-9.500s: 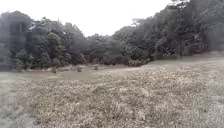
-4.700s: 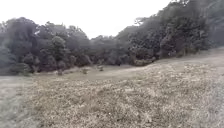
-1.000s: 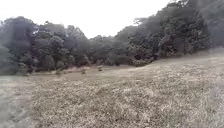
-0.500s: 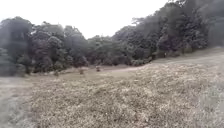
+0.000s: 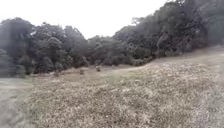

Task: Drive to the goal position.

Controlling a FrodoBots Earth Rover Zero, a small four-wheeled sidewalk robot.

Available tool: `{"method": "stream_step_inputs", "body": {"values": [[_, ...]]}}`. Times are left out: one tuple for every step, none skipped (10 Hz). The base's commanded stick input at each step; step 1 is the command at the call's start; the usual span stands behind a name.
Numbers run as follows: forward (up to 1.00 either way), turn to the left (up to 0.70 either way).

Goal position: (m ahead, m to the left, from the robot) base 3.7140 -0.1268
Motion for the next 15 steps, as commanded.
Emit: {"method": "stream_step_inputs", "body": {"values": [[0.00, 0.00], [0.00, 0.00], [0.00, 0.00], [0.00, 0.00], [0.05, 0.00], [0.22, 0.00], [0.40, 0.00], [0.33, 0.00], [0.15, 0.00], [0.00, 0.00], [0.00, 0.00], [0.00, 0.00], [0.00, 0.00], [0.00, 0.00], [0.00, 0.00]]}}
